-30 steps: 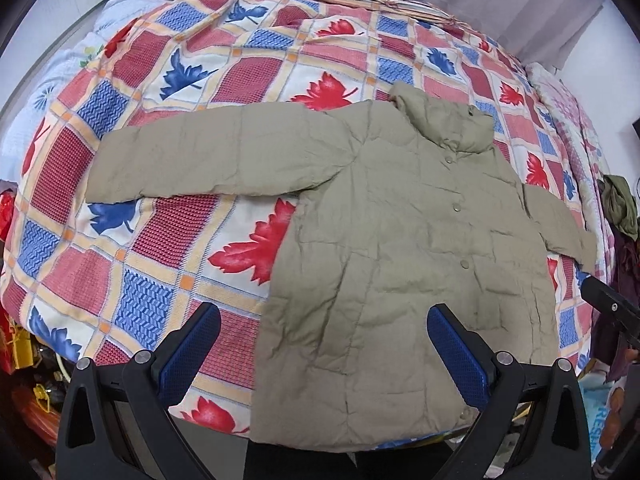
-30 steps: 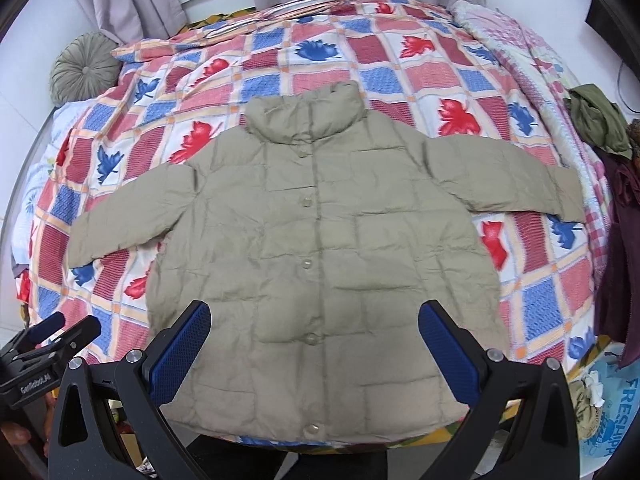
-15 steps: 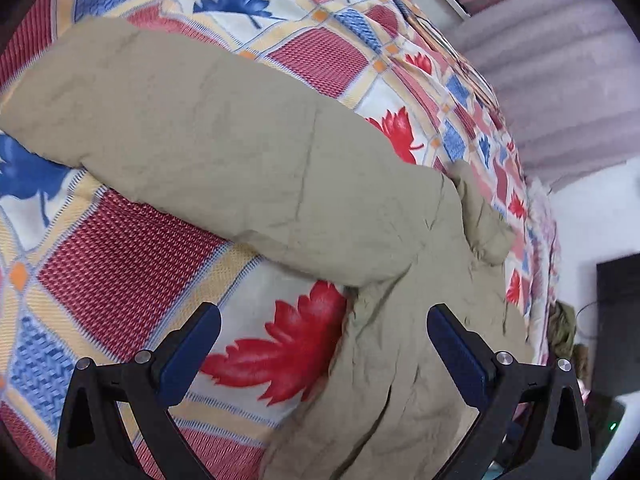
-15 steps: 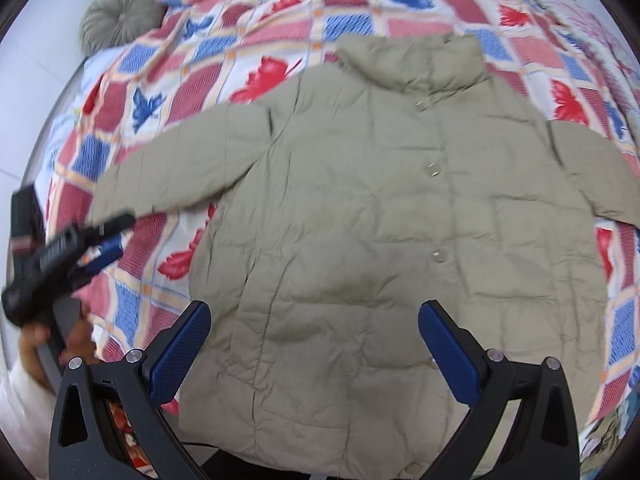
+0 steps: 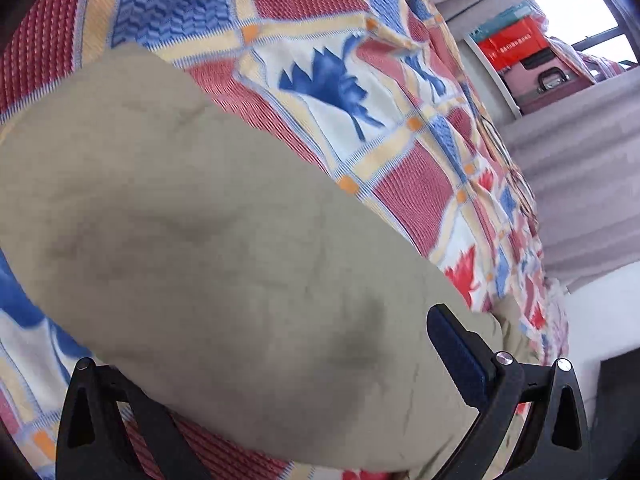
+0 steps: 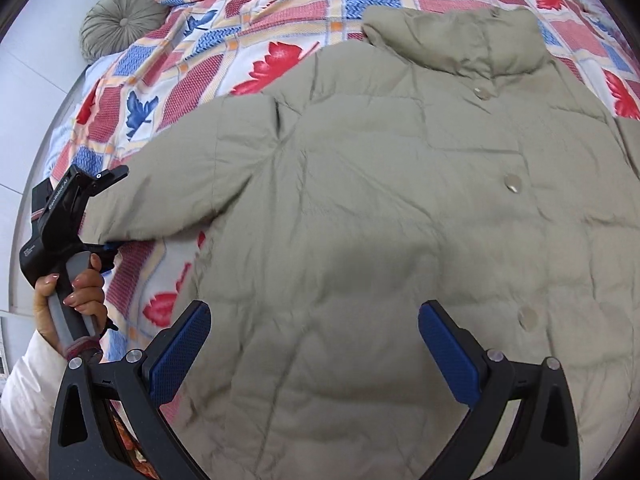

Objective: Fold large clothes

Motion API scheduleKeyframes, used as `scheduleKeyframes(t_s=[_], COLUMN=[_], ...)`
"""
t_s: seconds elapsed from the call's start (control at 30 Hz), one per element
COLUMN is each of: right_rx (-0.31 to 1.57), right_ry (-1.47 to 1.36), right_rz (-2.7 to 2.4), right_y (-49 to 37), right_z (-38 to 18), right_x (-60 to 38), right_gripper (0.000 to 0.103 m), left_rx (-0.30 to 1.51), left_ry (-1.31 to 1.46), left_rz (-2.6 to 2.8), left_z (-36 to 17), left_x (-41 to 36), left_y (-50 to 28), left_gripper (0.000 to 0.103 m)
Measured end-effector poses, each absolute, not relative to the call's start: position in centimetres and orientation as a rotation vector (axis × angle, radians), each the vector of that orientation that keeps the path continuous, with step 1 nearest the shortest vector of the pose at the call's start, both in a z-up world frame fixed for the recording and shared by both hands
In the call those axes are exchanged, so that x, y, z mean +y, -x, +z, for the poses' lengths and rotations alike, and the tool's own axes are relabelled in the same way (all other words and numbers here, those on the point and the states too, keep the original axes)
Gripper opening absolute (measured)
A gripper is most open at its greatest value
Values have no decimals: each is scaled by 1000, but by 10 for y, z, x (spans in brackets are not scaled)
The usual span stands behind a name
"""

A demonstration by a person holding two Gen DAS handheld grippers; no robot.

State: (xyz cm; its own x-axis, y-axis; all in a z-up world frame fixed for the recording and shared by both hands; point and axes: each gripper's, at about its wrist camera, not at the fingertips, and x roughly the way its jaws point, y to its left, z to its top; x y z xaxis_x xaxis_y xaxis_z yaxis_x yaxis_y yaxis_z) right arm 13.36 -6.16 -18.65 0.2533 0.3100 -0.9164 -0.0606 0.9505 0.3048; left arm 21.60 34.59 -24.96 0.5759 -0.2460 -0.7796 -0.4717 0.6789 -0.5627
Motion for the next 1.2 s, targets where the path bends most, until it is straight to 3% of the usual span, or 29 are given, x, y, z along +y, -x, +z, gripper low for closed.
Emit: scheduleKeyframes(t_s=[0.07, 0.1, 0.13, 0.17, 0.2, 0.23, 0.27, 0.3, 0.33, 0.37, 0.4, 0.63, 0.83, 1.03, 1.2], right_rx=[1275, 1267, 1261, 1255, 1251, 1251, 1248, 1240, 1237, 1249, 1268, 1290, 1336, 1354, 1285], right_ry=[-235, -239, -249, -262, -276, -283, -291, -300, -302, -296, -301, -446, -508, -633, -672], right_rz=[273, 281, 291, 301, 305, 302, 297, 298, 299, 298, 297, 397, 410, 480, 390], right_y=[-149, -157, -166, -173, -182, -188, -195, -201, -205, -211, -217, -228, -223, -204, -159], right_z=[-187, -187, -188, -189, -191, -193, -195, -197, -198, -202, -208, -246, -274, -254, -231], right_x=[-53, -48, -42, -38, -33, -28, -23, -18, -15, -9, -4, 17, 22, -22, -123], right_gripper=[103, 103, 103, 103, 103, 102, 100, 86, 48, 29, 17, 15, 15, 15, 15], left_rx=[989, 995, 1012, 1039, 1038, 1029, 1028, 1017, 1000, 977, 953, 814, 785, 818, 923], left_ry=[820, 814, 806, 801, 823, 848, 836, 793, 749, 713, 679, 477, 375, 227, 96], left_rz=[226, 250, 268, 271, 232, 199, 198, 206, 204, 193, 177, -46, -278, -463, -531], left_z=[-256, -260, -264, -268, -271, -270, -264, -254, -242, -229, -214, -113, -71, -67, -115], left_x=[363, 368, 371, 374, 379, 381, 381, 381, 376, 373, 368, 298, 186, 47, -59], left_y=[-226, -229, -232, -235, -232, -229, -227, -226, -224, -221, -218, -217, -229, -237, -238], left_gripper=[101, 90, 65, 52, 25, 11, 10, 10, 10, 10, 10, 10, 10, 10, 10])
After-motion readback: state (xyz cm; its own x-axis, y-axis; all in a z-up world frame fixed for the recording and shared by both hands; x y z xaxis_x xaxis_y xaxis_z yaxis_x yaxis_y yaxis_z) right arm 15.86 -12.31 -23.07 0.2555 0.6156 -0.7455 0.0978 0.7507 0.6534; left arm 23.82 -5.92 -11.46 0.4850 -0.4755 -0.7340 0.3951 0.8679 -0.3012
